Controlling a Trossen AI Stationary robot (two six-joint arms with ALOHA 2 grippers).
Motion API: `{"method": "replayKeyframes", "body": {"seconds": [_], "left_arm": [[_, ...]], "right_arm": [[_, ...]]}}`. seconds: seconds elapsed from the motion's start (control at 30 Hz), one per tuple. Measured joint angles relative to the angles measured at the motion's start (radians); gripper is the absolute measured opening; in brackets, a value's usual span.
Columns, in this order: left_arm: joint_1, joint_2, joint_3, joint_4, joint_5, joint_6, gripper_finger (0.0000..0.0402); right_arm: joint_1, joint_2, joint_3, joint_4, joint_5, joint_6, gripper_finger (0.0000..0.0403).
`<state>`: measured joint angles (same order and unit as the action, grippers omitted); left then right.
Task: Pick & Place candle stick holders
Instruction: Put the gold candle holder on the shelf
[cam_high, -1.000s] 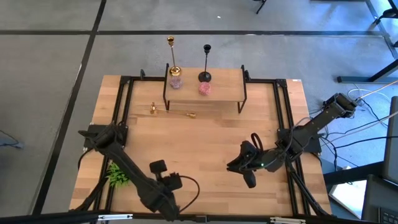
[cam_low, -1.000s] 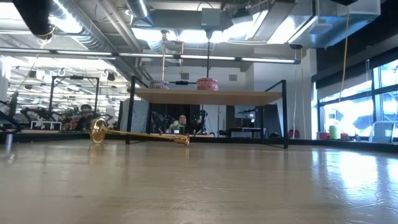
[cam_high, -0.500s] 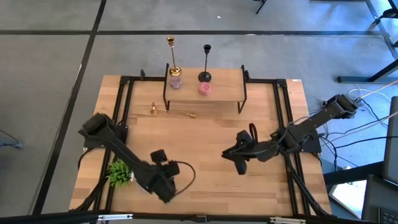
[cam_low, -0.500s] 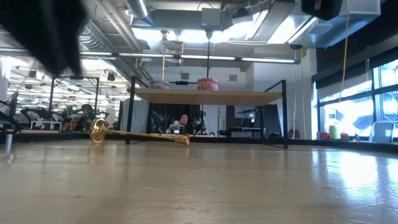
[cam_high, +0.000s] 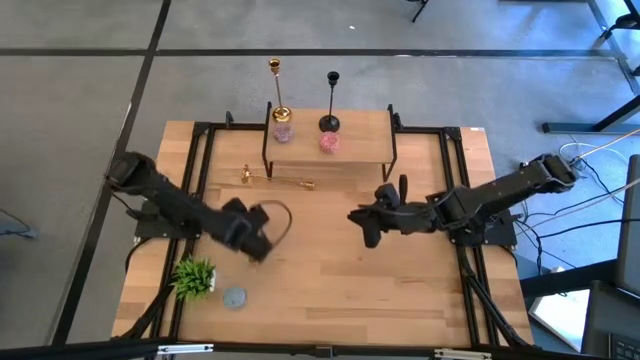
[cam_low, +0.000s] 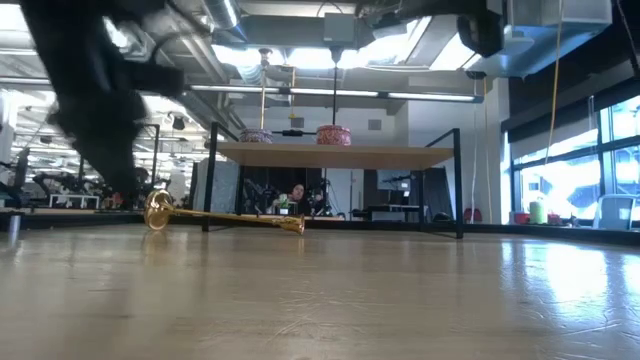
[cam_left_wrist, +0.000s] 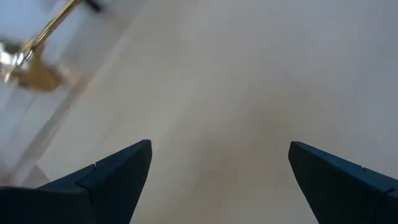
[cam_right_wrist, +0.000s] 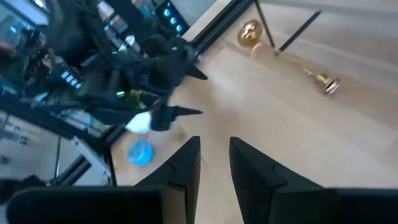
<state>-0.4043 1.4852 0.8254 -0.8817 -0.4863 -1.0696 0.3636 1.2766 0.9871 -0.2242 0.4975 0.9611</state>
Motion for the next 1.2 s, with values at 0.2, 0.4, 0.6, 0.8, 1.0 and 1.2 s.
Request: {"method": "replayKeyframes", "body": {"seconds": [0.2, 0.4, 0.6, 0.8, 1.0, 1.2], "left_arm": [[0.229, -0.085, -0.133, 0.204, 0.026, 0.023, 0.0377], [0.415, -0.145, -0.153, 0.320, 0.029, 0.072, 0.0377], [0.492, -0.166, -0.153, 0.503, 0.057, 0.509, 0.0377], [0.488, -0.166, -0.153, 0.549, 0.065, 0.840, 0.0377], [0.483, -0.129, -0.150, 0.554, 0.057, 0.957, 0.0377], [0.483, 0.013, -0.072, 0.551, 0.036, 1.073, 0.0377]], "right_arm": [[-0.038, 0.000, 0.000, 0.017, 0.000, 0.000, 0.0087], [-0.038, 0.000, 0.000, 0.021, 0.000, 0.000, 0.0087], [-0.038, 0.000, 0.000, 0.022, 0.000, -0.004, 0.0087], [-0.038, 0.000, 0.000, 0.022, 0.000, -0.028, 0.0087], [-0.035, 0.000, 0.000, 0.022, 0.030, -0.057, 0.0087], [-0.034, 0.000, 0.000, 0.018, 0.050, -0.079, 0.0087]]}}
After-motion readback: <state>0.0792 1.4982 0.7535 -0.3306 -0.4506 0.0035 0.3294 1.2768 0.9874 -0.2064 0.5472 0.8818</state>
